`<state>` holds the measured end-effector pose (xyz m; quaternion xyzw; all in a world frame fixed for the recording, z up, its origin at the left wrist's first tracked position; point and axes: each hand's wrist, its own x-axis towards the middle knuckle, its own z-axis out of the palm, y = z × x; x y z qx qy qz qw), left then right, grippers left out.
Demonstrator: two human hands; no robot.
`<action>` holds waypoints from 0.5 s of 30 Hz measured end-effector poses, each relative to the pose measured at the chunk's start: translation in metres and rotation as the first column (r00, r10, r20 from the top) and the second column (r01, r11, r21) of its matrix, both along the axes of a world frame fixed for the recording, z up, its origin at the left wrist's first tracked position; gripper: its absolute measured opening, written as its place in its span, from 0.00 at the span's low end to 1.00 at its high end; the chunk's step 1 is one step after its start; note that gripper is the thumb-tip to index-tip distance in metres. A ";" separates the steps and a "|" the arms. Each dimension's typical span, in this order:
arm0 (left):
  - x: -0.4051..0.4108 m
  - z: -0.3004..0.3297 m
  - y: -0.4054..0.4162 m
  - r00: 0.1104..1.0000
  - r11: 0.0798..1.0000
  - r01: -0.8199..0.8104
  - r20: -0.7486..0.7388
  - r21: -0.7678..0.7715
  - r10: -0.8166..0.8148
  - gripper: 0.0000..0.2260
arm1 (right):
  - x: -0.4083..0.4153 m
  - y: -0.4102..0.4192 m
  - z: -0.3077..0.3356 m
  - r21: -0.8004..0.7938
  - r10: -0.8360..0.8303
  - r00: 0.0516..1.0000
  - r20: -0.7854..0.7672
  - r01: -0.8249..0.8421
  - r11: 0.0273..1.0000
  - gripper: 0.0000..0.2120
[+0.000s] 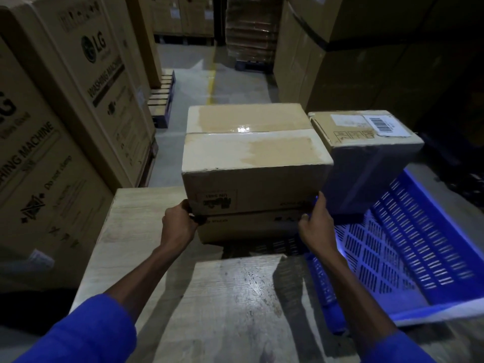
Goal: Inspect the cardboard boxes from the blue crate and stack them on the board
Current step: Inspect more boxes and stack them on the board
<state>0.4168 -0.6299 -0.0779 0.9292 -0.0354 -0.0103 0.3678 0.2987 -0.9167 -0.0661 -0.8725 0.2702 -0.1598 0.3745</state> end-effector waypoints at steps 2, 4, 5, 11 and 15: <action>0.002 -0.001 0.000 1.000 1.000 -0.015 0.001 -0.006 0.015 0.12 | 0.001 0.002 -0.001 -0.018 0.005 1.000 -0.008 -0.006 1.000 0.36; 0.004 -0.003 0.001 1.000 1.000 -0.023 0.009 -0.012 0.023 0.12 | 0.002 0.003 0.000 -0.018 0.004 1.000 -0.019 -0.004 1.000 0.37; 0.005 -0.004 0.001 1.000 1.000 -0.022 0.013 -0.008 0.022 0.13 | 0.004 0.004 0.001 -0.017 0.002 1.000 -0.024 -0.002 1.000 0.37; 0.006 -0.006 0.003 0.999 1.000 -0.030 0.019 0.001 0.030 0.10 | 0.003 0.006 0.004 0.011 0.001 1.000 -0.014 0.000 1.000 0.35; 0.007 -0.002 0.002 1.000 0.999 0.023 -0.006 0.024 -0.023 0.09 | 0.003 0.006 0.004 0.012 -0.004 1.000 -0.029 0.004 1.000 0.35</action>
